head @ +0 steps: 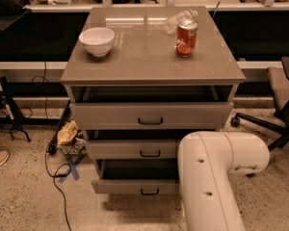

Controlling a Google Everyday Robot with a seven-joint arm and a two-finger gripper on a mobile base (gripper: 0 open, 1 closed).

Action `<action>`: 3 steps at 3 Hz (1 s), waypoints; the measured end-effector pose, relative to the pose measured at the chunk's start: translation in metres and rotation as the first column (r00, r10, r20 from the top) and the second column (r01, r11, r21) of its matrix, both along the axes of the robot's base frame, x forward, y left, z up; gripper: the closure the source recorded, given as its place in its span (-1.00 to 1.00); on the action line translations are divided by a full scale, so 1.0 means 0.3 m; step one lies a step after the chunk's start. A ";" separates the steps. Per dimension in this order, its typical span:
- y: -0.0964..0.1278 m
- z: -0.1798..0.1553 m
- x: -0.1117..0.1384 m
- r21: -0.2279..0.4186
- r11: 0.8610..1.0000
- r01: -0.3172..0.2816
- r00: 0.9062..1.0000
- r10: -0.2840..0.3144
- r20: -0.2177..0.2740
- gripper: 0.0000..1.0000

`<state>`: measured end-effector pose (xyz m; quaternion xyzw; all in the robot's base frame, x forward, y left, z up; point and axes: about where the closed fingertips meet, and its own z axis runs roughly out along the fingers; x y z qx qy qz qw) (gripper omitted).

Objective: Open bottom drawer

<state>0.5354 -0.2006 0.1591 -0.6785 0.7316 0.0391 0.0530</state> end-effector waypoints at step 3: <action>-0.014 -0.026 -0.089 0.034 0.999 0.032 0.998 -0.030 -0.048 -1.00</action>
Offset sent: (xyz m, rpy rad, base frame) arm -0.0589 -0.0218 -0.0284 0.0974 0.0924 -0.0965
